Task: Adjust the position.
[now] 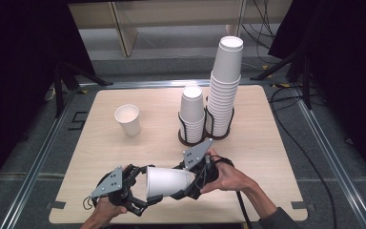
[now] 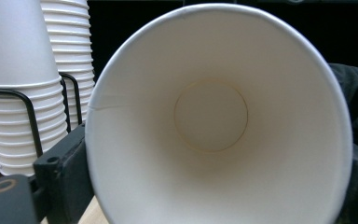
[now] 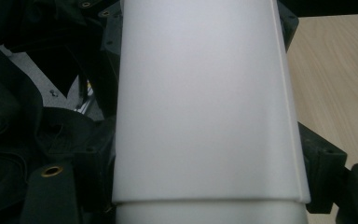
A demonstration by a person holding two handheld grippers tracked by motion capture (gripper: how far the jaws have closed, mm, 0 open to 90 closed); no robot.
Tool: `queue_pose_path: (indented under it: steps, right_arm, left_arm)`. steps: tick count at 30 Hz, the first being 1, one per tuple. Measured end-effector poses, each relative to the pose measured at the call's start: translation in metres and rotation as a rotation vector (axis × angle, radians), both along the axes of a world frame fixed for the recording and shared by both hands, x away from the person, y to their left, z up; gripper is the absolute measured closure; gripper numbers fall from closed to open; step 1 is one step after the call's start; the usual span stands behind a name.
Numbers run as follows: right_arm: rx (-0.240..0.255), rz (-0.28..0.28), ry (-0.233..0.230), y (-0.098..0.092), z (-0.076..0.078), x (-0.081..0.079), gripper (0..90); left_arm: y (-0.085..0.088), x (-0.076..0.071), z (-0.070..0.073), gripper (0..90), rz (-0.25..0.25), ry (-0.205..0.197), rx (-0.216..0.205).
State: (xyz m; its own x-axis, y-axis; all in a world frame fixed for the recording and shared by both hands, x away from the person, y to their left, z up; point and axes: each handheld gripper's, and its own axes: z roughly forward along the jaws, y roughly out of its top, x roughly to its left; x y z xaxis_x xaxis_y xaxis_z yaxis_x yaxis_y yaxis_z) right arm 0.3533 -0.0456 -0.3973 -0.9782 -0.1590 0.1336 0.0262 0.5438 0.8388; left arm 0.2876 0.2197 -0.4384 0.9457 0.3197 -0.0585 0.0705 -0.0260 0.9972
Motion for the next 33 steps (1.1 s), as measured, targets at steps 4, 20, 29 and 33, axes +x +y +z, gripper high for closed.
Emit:
queue_pose_path:
  steps: [4, 20, 29, 33]
  right_arm:
    - [-0.015, 0.002, 0.024, 0.000, -0.002, 0.001, 25.3]
    - [-0.106, -0.141, -0.118, -0.013, 0.022, -0.002, 16.7]
    - [-0.237, -0.161, -0.275, 0.003, 0.024, -0.018, 16.6]
    - [-0.309, -0.146, -0.328, 0.015, 0.016, -0.024, 16.6]
  left_arm:
    - [0.000, 0.001, 0.001, 11.0, -0.009, 0.011, -0.005]
    - [0.003, 0.003, 0.002, 13.8, 0.059, 0.019, 0.068]
    - [-0.002, 0.003, 0.002, 13.9, 0.104, 0.026, 0.208]
    - [-0.004, 0.002, 0.002, 14.0, 0.099, 0.028, 0.250]
